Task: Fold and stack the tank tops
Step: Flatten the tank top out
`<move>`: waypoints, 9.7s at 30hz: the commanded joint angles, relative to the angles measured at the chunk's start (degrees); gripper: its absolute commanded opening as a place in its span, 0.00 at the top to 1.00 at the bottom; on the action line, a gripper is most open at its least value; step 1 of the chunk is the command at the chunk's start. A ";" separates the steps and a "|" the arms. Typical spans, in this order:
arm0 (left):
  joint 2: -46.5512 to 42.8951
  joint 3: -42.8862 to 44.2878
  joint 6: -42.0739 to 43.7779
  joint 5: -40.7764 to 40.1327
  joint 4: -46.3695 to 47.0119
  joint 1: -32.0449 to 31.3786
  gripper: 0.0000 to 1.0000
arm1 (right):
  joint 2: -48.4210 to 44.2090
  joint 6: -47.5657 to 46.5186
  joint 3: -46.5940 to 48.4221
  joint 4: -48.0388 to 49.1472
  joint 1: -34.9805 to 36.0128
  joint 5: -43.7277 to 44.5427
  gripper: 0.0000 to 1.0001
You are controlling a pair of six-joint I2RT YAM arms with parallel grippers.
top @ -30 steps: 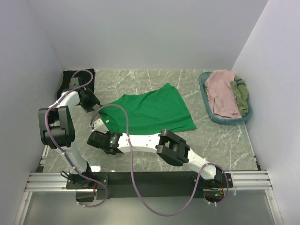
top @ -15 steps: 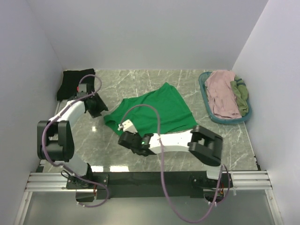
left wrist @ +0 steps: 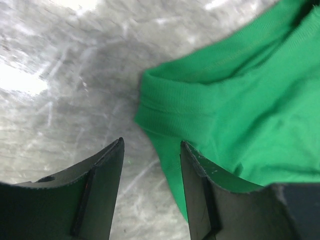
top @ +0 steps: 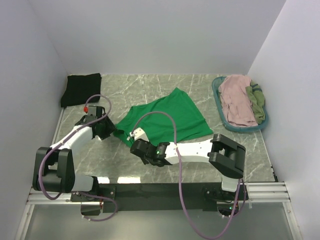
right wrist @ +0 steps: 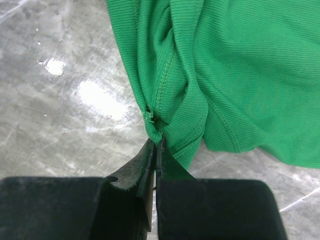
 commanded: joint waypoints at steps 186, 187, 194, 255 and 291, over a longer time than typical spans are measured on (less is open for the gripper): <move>-6.04 9.43 -7.25 -9.76 4.14 -1.84 0.99 | -7.64 -9.66 9.13 -3.17 6.44 11.92 1.00; -6.56 11.20 -7.07 -9.58 3.51 -1.84 0.99 | -8.79 -10.80 10.44 -4.23 6.08 12.01 1.00; -7.09 32.90 -5.66 -9.14 -3.70 -0.87 0.99 | -16.00 -23.20 28.54 -12.59 2.74 12.63 1.00; 21.39 60.46 -16.82 15.20 28.46 0.36 0.99 | -13.71 -6.69 34.48 15.08 -58.08 -42.75 1.00; 50.13 99.22 -16.74 17.58 51.03 2.47 0.99 | 14.94 -17.94 81.51 16.81 -58.08 -37.03 1.00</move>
